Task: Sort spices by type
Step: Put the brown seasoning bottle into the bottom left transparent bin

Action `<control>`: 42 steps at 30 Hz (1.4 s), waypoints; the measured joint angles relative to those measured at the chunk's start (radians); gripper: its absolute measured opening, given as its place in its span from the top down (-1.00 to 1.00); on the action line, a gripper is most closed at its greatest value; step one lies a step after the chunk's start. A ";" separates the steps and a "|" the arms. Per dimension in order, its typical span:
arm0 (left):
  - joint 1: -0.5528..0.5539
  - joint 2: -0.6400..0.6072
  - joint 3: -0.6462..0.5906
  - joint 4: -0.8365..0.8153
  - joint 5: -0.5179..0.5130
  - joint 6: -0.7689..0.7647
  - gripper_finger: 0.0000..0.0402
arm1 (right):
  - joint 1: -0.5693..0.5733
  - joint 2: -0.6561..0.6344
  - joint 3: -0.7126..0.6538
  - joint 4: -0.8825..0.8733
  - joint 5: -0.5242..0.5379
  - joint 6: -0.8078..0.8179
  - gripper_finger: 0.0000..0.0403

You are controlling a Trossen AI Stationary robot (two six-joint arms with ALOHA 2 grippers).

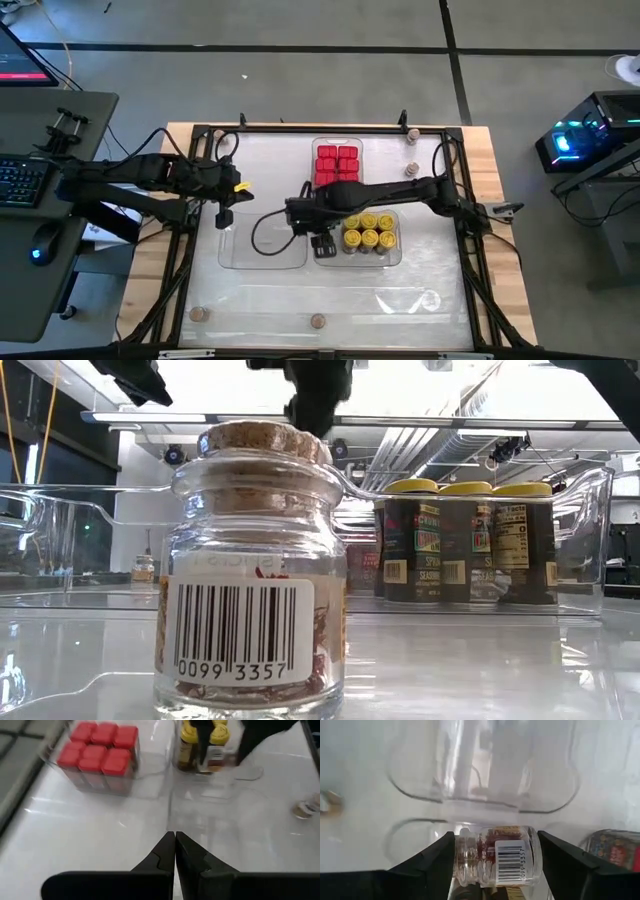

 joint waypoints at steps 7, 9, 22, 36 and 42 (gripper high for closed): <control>0.000 0.010 0.000 0.163 -0.138 0.291 0.97 | -0.023 -0.081 0.052 0.024 -0.075 0.135 -0.22; 0.000 0.014 0.000 0.210 -0.160 0.428 0.91 | -0.038 -0.106 0.050 0.043 -0.072 0.178 -0.22; -0.060 0.049 0.001 0.360 -0.393 0.980 -0.01 | -0.163 -0.150 0.053 0.363 -0.137 0.342 -0.21; -0.212 0.047 0.049 0.365 -0.512 1.187 -0.33 | -0.242 -0.161 0.053 0.651 -0.338 0.451 -0.22; -0.215 0.060 0.049 0.481 -0.516 1.204 -0.33 | -0.240 -0.163 0.054 0.687 -0.355 0.458 -0.23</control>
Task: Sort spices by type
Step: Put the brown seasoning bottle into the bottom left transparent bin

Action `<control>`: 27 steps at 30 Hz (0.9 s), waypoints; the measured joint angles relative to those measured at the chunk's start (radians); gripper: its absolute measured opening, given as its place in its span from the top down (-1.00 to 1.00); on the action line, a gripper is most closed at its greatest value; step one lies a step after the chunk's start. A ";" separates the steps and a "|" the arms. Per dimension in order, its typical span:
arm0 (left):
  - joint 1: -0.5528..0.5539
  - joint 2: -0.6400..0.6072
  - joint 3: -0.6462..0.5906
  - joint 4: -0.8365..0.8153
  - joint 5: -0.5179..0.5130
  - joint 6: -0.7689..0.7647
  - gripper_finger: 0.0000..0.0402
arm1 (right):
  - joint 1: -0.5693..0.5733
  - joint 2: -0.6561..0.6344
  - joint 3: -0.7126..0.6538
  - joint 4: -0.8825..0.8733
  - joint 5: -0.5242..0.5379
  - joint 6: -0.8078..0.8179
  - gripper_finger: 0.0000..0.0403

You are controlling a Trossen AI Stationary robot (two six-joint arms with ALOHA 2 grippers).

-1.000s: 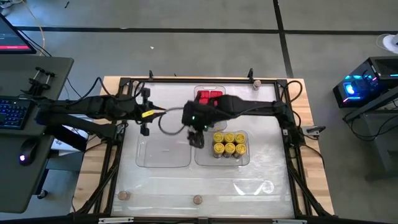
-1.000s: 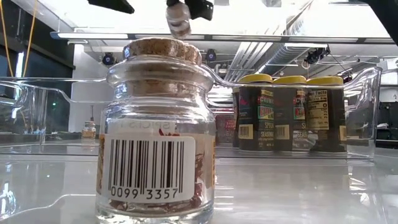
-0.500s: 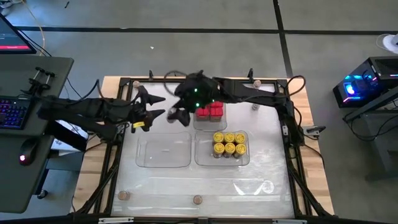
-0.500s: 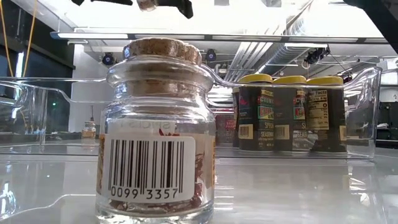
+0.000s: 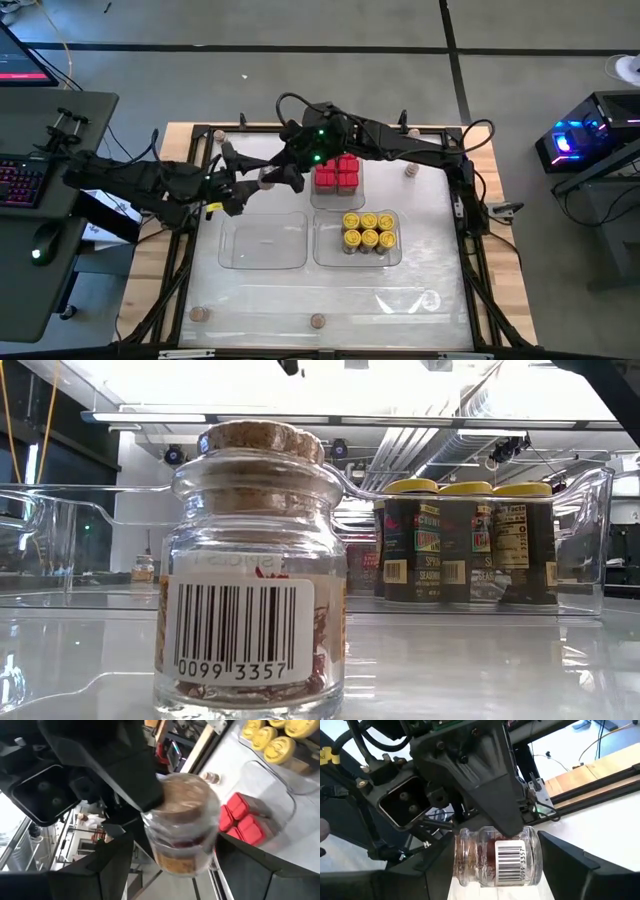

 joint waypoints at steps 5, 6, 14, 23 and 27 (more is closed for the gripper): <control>0.000 0.017 0.000 0.050 0.017 0.000 -0.33 | 0.000 0.000 0.000 0.009 -0.003 0.016 -0.23; 0.000 0.020 0.000 0.054 0.027 0.000 -0.33 | 0.000 0.000 0.000 0.013 -0.003 0.022 -0.23; -0.001 0.041 0.000 0.077 0.038 -0.012 0.04 | 0.000 0.002 0.000 0.027 0.000 0.030 -0.23; -0.018 0.032 -0.001 0.112 0.021 -0.089 0.24 | -0.003 0.000 0.001 0.045 0.001 0.074 -0.26; -0.018 0.032 0.000 0.058 -0.003 -0.178 0.24 | -0.010 0.001 -0.001 0.041 0.002 0.082 -0.34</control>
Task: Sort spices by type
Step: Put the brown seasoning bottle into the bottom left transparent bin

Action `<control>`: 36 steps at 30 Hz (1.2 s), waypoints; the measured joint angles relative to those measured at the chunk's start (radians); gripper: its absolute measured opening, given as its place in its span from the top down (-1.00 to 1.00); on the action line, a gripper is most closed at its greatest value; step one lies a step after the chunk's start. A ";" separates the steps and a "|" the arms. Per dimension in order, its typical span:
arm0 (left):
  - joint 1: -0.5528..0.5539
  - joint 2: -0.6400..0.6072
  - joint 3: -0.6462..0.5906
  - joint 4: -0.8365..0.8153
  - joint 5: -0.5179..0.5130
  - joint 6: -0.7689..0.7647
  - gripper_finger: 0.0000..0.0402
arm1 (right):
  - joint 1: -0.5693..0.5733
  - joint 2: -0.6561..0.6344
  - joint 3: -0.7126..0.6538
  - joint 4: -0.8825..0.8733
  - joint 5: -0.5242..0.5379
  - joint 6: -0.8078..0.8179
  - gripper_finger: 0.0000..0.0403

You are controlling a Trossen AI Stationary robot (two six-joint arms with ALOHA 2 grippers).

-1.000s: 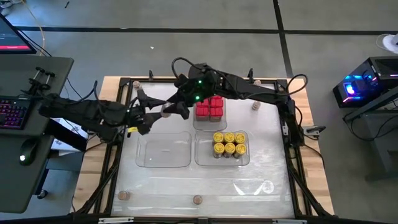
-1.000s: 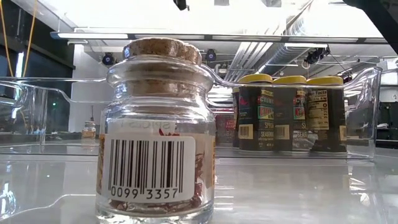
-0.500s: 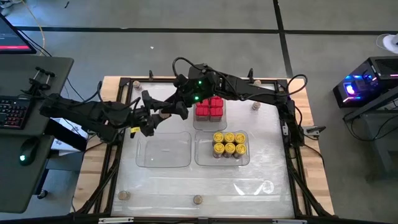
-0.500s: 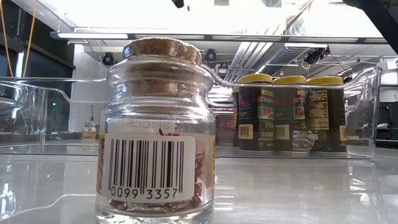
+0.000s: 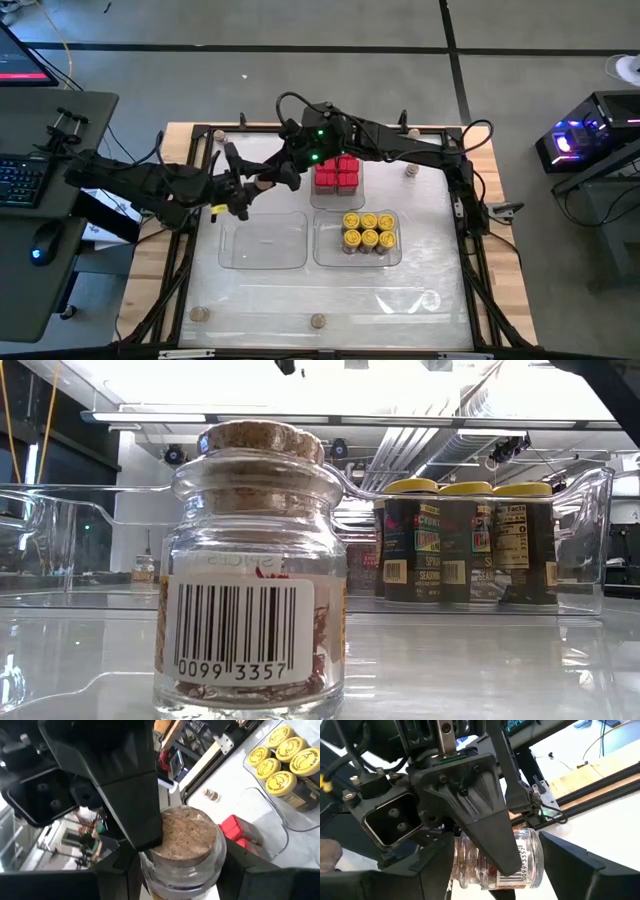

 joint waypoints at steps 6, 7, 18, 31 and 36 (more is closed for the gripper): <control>0.003 -0.022 0.000 -0.076 -0.035 -0.123 0.24 | -0.042 -0.025 0.003 0.001 0.004 0.000 -0.39; 0.007 -0.025 0.000 -0.088 -0.036 -0.145 0.24 | -0.050 -0.029 0.003 -0.002 -0.003 0.002 -0.39; 0.050 -0.071 -0.070 -0.227 0.248 -0.831 0.24 | -0.086 -0.101 0.003 -0.169 -0.009 -0.193 -0.40; 0.126 0.088 -0.153 -0.029 0.741 -1.089 0.24 | 0.080 -0.086 0.000 -0.368 -0.006 -0.434 -0.40; 0.126 0.136 -0.154 0.037 0.782 -1.028 0.24 | 0.129 -0.074 0.000 -0.381 0.042 -0.619 -0.40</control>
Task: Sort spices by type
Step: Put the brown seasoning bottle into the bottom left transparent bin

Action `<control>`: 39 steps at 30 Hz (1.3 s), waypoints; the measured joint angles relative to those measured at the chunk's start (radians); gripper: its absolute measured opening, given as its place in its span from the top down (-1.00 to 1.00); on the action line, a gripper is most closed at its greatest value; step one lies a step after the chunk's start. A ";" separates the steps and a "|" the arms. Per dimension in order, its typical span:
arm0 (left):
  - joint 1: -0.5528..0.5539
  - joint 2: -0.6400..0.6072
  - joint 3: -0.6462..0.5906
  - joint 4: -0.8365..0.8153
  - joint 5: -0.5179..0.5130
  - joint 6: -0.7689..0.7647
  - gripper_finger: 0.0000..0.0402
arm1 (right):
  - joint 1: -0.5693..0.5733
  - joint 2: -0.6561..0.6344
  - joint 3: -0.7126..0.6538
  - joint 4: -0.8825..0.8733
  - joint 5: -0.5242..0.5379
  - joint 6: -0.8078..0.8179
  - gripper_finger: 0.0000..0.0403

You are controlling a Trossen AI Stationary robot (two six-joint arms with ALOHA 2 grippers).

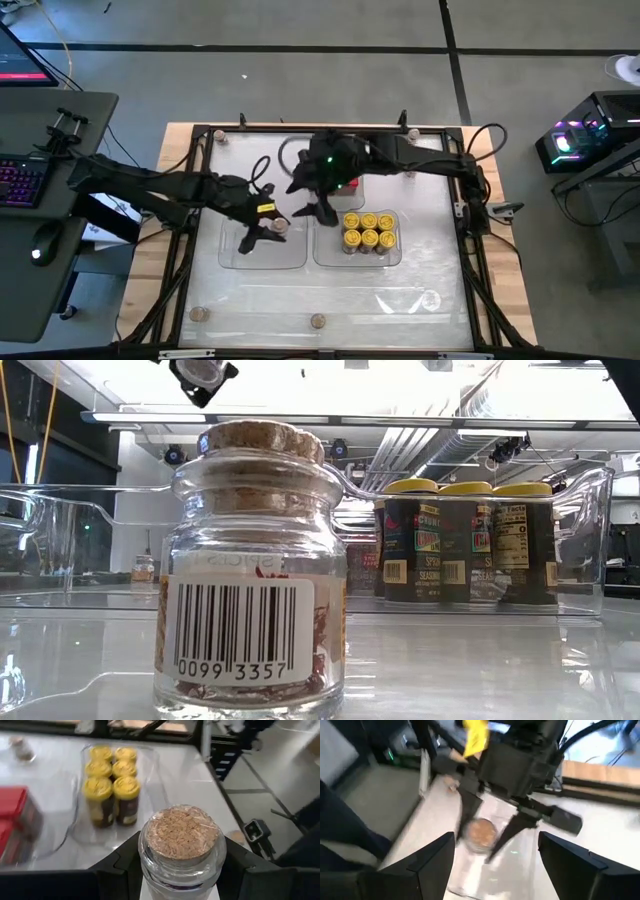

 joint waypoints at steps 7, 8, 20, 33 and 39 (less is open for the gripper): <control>0.012 0.026 0.001 0.166 0.127 0.117 0.24 | 0.062 0.001 0.000 -0.064 0.015 -0.182 -0.40; 0.018 0.026 0.001 0.172 0.149 0.126 0.24 | 0.071 0.001 0.000 -0.065 0.022 -0.201 -0.40; 0.072 0.154 0.086 0.054 0.315 0.202 0.24 | 0.154 0.043 0.000 -0.067 0.272 -0.299 -0.40; 0.074 0.161 0.117 -0.056 0.313 0.308 0.24 | 0.165 0.042 0.000 -0.027 0.273 -0.171 -0.42; 0.081 0.160 0.117 -0.046 0.314 0.317 0.24 | 0.172 0.050 0.000 -0.069 0.279 -0.190 -0.73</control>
